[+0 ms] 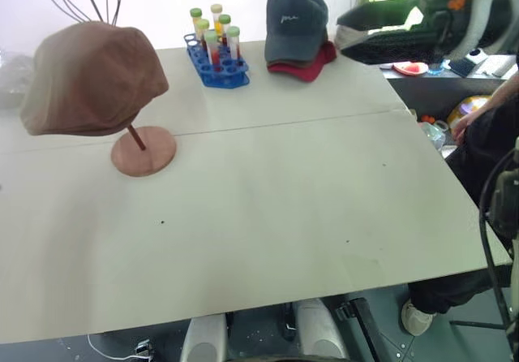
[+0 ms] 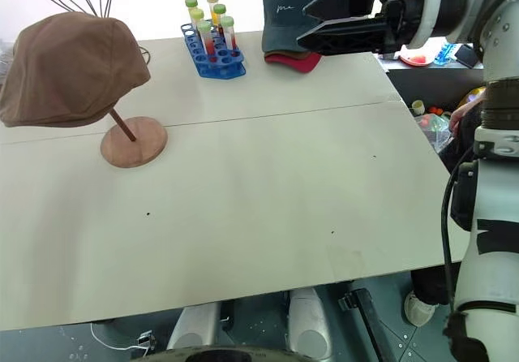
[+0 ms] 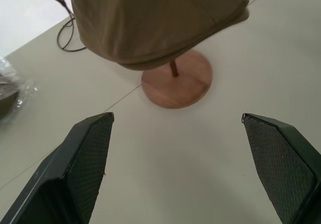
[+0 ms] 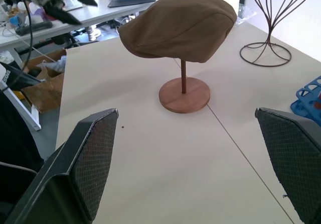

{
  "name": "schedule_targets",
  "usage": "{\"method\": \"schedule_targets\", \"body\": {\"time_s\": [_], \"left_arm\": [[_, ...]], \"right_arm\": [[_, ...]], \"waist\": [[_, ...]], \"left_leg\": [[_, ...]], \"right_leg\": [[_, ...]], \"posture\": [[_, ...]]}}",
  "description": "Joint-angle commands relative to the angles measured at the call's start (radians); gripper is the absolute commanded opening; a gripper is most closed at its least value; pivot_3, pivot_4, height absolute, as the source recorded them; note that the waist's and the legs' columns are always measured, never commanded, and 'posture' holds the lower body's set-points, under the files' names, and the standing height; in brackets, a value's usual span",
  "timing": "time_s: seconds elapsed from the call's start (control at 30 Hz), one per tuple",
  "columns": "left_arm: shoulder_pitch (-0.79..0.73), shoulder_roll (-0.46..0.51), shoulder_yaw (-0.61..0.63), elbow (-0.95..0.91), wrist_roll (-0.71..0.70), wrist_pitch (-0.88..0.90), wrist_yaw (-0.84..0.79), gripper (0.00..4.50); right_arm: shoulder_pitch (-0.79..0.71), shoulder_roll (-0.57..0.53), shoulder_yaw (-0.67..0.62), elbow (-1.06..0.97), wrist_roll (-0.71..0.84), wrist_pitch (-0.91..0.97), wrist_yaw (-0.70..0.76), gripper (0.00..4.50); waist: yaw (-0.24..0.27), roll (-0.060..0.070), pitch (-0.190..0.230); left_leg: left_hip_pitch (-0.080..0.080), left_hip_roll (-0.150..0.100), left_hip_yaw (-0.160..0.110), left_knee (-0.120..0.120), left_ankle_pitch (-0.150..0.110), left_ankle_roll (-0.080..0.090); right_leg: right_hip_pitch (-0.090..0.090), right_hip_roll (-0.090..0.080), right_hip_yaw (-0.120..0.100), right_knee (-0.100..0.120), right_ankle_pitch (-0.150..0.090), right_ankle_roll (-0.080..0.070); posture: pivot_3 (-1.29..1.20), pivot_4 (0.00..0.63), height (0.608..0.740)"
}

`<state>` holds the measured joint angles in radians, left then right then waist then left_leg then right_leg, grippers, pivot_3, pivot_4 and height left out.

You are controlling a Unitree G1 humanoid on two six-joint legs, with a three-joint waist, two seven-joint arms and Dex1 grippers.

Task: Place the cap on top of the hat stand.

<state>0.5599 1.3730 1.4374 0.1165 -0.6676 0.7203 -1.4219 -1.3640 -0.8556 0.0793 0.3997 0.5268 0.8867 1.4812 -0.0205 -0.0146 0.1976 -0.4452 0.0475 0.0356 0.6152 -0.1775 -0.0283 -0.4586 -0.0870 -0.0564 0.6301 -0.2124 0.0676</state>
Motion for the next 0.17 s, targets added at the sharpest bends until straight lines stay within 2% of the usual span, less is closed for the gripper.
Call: {"method": "schedule_targets", "body": {"time_s": [0.03,0.17], "left_arm": [[-0.071,0.143,0.082,0.297,0.127,-0.012,-0.157,4.28],[-0.243,0.277,-0.012,0.532,0.217,-0.094,-0.184,4.28]], "right_arm": [[-0.041,-0.016,-0.034,0.001,-0.001,-0.001,0.000,4.50],[-0.049,-0.012,-0.054,-0.004,0.017,0.029,-0.008,4.50]], "waist": [[0.000,0.000,0.000],[0.000,0.000,0.000]], "left_leg": [[0.000,0.000,0.000,0.000,0.000,0.000],[0.000,0.001,0.002,-0.001,-0.002,-0.003]], "right_leg": [[-0.001,0.000,0.000,0.000,0.000,0.000],[-0.002,0.000,0.000,0.000,0.000,0.000]], "posture": [[0.00,0.150,0.728],[0.00,0.150,0.728]]}}
